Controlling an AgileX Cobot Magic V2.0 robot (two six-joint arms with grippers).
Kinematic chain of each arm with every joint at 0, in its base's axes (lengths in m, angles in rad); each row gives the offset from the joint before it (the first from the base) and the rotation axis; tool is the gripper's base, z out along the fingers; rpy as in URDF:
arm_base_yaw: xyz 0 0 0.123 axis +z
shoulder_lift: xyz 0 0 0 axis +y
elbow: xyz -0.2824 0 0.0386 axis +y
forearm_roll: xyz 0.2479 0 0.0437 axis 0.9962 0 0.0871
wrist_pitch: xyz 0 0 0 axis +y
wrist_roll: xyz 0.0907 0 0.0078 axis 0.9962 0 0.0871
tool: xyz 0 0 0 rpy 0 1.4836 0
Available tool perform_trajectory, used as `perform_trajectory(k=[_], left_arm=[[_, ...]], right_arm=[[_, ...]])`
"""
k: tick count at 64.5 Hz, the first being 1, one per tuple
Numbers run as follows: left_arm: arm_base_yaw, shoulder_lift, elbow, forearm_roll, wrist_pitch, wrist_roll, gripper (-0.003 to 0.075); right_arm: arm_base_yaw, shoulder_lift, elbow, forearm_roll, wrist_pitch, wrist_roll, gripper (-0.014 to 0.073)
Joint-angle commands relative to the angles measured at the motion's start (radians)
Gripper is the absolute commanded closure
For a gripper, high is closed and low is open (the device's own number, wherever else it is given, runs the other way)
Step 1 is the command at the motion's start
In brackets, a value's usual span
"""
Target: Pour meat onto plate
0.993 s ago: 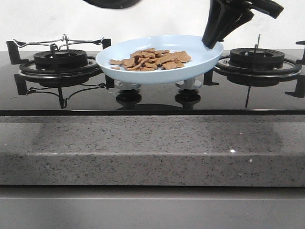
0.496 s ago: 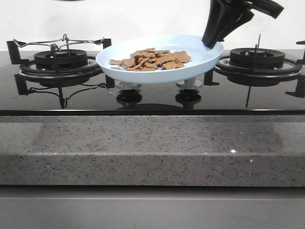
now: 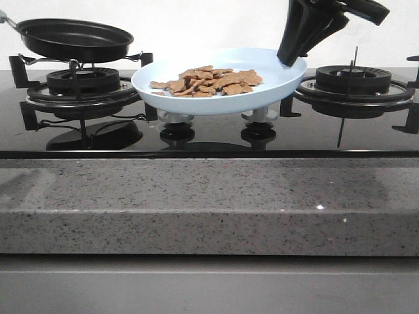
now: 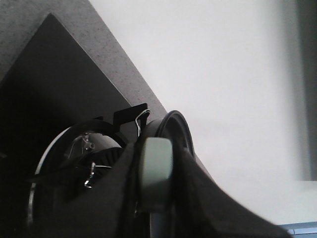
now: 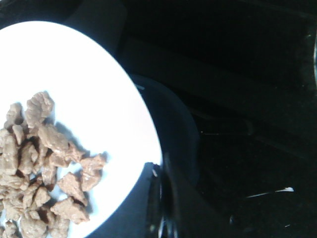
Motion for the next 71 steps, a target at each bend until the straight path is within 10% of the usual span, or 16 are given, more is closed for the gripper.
perform_trajectory(k=[1,21,46,71], left_arm=[[0.002,-0.033,-0.028,-0.113,0.030,-0.013,0.0741],[0.002,-0.026,-0.028,-0.105,0.036,-0.027,0.0735],[0.002,-0.026,-0.028,-0.068,0.113,-0.029,0.0376],[0.002,-0.028,-0.028,0.113,0.113,-0.053,0.0360]], right_arm=[[-0.001,-0.051,-0.022,0.034,-0.029,-0.010,0.0656],[-0.001,-0.051,-0.022,0.034,-0.028,-0.010,0.0656],[-0.001,-0.051,-0.022,0.034,-0.028,-0.010,0.0656],[-0.001,-0.051,-0.022,0.034,-0.028,-0.010,0.0656]])
